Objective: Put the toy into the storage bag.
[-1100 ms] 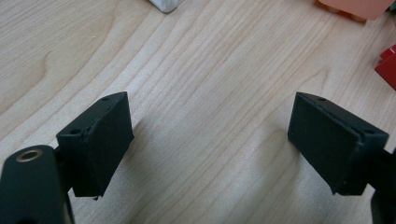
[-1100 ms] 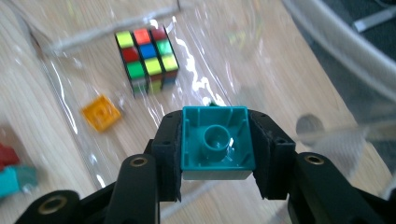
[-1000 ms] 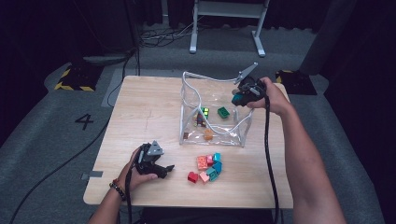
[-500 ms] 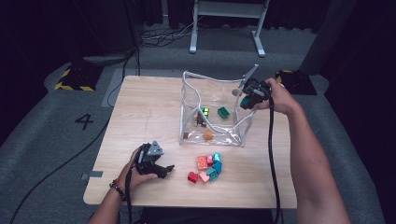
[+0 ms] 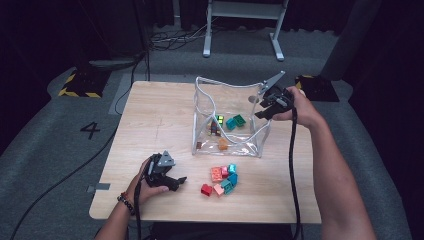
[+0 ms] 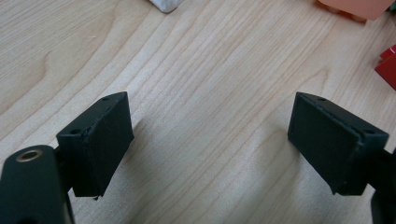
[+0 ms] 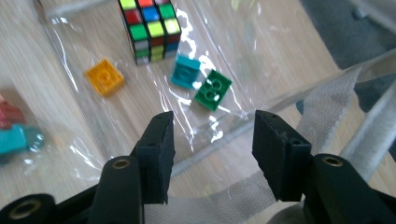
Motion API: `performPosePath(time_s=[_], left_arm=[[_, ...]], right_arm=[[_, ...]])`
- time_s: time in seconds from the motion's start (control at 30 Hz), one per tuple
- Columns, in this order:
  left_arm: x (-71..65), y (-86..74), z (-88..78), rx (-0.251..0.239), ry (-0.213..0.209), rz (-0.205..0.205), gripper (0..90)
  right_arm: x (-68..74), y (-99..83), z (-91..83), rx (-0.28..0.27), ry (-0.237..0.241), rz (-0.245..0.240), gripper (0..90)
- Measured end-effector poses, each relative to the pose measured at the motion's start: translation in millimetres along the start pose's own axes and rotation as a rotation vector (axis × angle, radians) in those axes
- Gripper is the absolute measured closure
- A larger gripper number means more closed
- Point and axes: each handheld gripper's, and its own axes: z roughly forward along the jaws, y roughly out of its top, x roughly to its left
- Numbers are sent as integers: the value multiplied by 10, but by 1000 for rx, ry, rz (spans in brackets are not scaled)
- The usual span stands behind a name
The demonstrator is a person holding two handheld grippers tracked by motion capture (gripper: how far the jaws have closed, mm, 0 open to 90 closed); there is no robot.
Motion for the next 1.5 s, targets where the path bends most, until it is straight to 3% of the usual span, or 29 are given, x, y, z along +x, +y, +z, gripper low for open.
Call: performPosePath(time_s=[0.17,0.2,0.23,0.47,0.53,0.57,0.73,0.83,0.97,1.13,1.17,1.27,1.4,1.43,1.47,1.5], left_arm=[[0,0,0,0,0,0,142],[0,0,0,0,0,0,142],[0,0,0,0,0,0,141],[0,0,0,0,0,0,141],[0,0,0,0,0,0,141],[0,0,0,0,0,0,141],[0,0,0,0,0,0,141],[1,0,0,0,0,0,141],[0,0,0,0,0,0,142],[0,0,0,0,0,0,141],[0,0,0,0,0,0,142],[-1,0,0,0,-1,-1,141],[0,0,0,0,0,0,141],[1,0,-1,0,1,2,141],[1,0,-1,0,1,2,141],[0,0,0,0,0,0,141]], right_arm=[[102,-53,-172,-140,-40,41,445],[102,-53,-172,-140,-40,41,445],[177,-101,-256,-204,-46,55,436],[381,-339,-569,-415,-54,123,426],[409,-369,-596,-426,-45,130,425],[494,-457,-658,-453,-62,118,425],[642,-594,-721,-481,-53,97,417],[839,-765,-747,-520,-17,66,413],[1048,-899,-682,-523,6,45,379],[1316,-1078,-473,-509,61,21,365],[1316,-1078,-473,-509,61,21,365],[1485,-1161,-234,-471,107,-1,372],[1586,-1184,-40,-452,134,8,387],[1660,-1176,115,-427,156,13,389],[1660,-1176,115,-427,156,13,389],[1722,-1160,237,-406,185,9,390]])
